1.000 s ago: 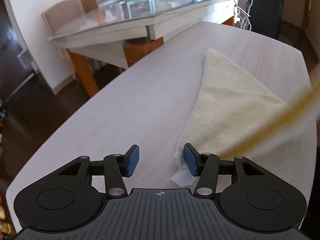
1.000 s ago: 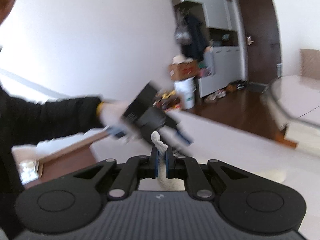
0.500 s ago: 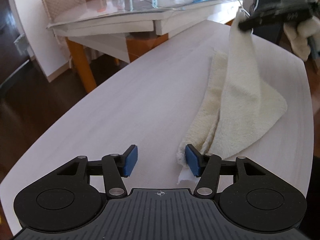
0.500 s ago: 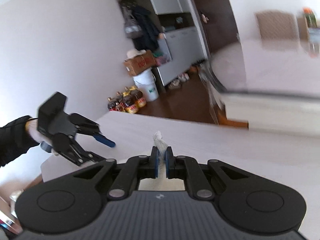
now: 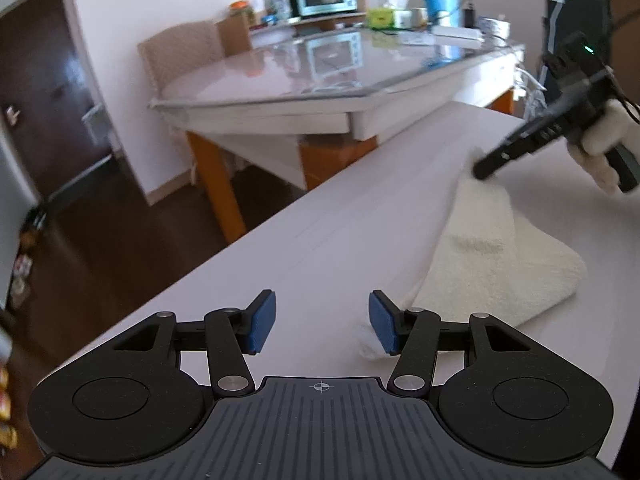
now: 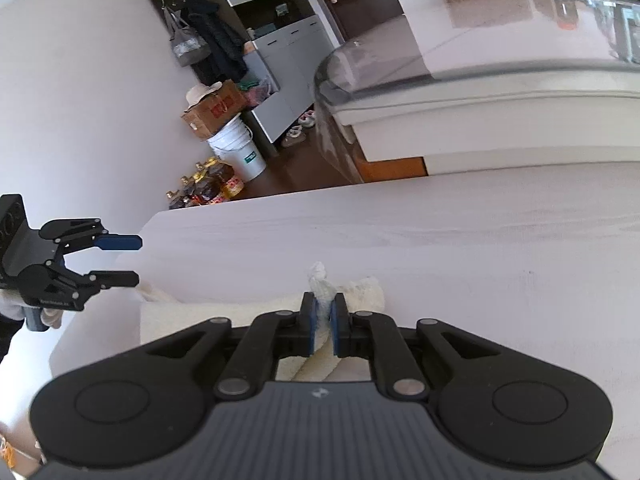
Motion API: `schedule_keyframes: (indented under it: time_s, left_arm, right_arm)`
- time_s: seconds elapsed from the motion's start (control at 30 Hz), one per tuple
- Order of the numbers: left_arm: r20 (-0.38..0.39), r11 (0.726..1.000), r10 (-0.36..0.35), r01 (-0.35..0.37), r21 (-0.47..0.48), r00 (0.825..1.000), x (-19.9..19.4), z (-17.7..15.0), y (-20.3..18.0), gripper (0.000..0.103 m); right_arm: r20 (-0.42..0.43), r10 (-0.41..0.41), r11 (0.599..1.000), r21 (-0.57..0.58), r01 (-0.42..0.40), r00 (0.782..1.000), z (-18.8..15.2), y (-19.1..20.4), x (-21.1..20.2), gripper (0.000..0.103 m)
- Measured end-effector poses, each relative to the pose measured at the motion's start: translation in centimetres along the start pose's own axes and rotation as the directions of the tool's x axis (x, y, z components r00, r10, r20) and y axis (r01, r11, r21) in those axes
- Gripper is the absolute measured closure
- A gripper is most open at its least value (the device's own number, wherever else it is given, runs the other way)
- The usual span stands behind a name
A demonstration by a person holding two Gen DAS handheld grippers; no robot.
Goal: Fold towel
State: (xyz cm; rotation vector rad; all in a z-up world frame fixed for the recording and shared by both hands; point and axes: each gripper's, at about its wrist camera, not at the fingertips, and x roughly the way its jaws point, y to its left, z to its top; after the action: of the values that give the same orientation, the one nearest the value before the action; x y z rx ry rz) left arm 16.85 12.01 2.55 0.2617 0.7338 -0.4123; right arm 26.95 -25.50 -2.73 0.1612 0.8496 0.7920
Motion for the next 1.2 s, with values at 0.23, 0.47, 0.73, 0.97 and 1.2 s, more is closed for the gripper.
schedule_keyframes:
  time_s: [0.23, 0.47, 0.73, 0.97, 1.2]
  left_arm:
    - [0.024, 0.999, 0.036, -0.036, 0.023, 0.999, -0.6, 0.2, -0.4, 0.048]
    - [0.013, 0.994, 0.027, -0.028, 0.109, 1.0, -0.1, -0.4, -3.8, 0.047]
    - [-0.025, 0.994, 0.062, -0.06, 0.093, 0.998, 2.4, -1.3, -4.0, 0.045]
    - [-0.039, 0.994, 0.056, -0.051, 0.101, 0.998, 3.2, -0.9, -3.2, 0.045]
    - [0.006, 0.992, 0.078, -0.078, 0.102, 0.997, 1.3, -0.8, -3.8, 0.046]
  right_arm:
    - [0.076, -0.082, 0.996, -0.027, 0.084, 0.994, -0.2, 0.5, -2.2, 0.079]
    - [0.148, -0.123, 0.97, -0.191, 0.15, 0.981, -0.1, 3.1, -2.8, 0.073]
    - [0.062, -0.223, 0.891, -0.392, 0.229, 0.973, -1.2, 5.0, 0.7, 0.075]
    - [0.047, -0.215, 0.906, -0.363, 0.217, 0.976, -3.8, 6.0, -1.7, 0.073]
    - [0.078, -0.24, 0.903, -0.348, 0.252, 0.968, -7.1, 8.5, -4.8, 0.073]
